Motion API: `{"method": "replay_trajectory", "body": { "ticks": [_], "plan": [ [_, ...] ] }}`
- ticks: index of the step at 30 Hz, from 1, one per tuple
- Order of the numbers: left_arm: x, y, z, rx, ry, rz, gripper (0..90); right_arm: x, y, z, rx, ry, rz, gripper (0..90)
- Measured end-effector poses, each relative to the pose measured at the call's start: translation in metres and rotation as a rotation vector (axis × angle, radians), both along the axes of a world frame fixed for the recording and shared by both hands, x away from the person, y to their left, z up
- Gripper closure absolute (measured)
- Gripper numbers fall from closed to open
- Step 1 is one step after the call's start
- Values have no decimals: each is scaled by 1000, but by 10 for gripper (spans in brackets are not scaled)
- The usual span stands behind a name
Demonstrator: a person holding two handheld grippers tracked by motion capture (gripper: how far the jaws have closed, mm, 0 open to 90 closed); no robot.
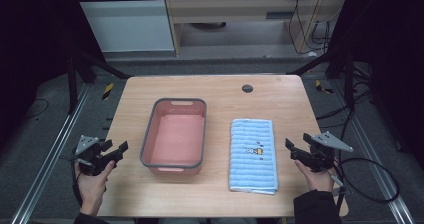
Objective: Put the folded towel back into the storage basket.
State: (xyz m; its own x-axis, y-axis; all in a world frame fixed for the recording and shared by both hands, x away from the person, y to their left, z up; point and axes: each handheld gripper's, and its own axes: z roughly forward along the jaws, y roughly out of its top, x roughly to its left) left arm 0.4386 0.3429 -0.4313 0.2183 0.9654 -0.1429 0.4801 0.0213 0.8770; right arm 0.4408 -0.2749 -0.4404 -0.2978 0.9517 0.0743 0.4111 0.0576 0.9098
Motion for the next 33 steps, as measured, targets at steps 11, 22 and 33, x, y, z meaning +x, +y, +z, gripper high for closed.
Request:
{"method": "replay_trajectory", "body": {
  "ticks": [11, 22, 33],
  "plan": [
    [-12, -12, 24, -7, -85, -50, 340, -2, 1, 4, -13, -36, 0, 288],
    [-18, -32, 34, 14, -100, -98, 325, -5, 3, 15, -1, -67, -15, 282],
    [-23, -51, 45, 8, -130, -150, 314, -4, 11, 27, -11, -65, 15, 302]
  ]
}}
